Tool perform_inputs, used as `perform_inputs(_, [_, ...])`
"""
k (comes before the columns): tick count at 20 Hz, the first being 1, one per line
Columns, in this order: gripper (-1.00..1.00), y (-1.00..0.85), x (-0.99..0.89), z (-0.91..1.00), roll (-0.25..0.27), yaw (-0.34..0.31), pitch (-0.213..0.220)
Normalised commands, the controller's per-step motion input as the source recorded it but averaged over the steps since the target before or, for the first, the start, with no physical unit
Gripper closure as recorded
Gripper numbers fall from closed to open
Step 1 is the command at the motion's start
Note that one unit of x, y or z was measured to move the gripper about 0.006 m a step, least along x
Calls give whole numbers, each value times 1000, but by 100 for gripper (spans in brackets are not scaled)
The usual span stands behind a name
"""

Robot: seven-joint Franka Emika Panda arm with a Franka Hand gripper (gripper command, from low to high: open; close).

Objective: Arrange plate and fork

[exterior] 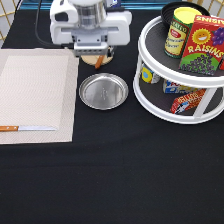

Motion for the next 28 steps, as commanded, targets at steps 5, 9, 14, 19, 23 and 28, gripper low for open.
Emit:
perform_inputs(5, [-100,37,323,-479,95,0,31])
perform_inputs(9, [-100,105,282,-421,111,0,36])
perform_inputs(14, [-100,26,277,-345,150,0,27])
perform_inputs(19, [-100,-125,232,-283,216,0,40])
perform_inputs(23, [-100,-319,173,-234,230,0,60])
perform_inputs(28, [-100,-303,274,-31,149,0,95])
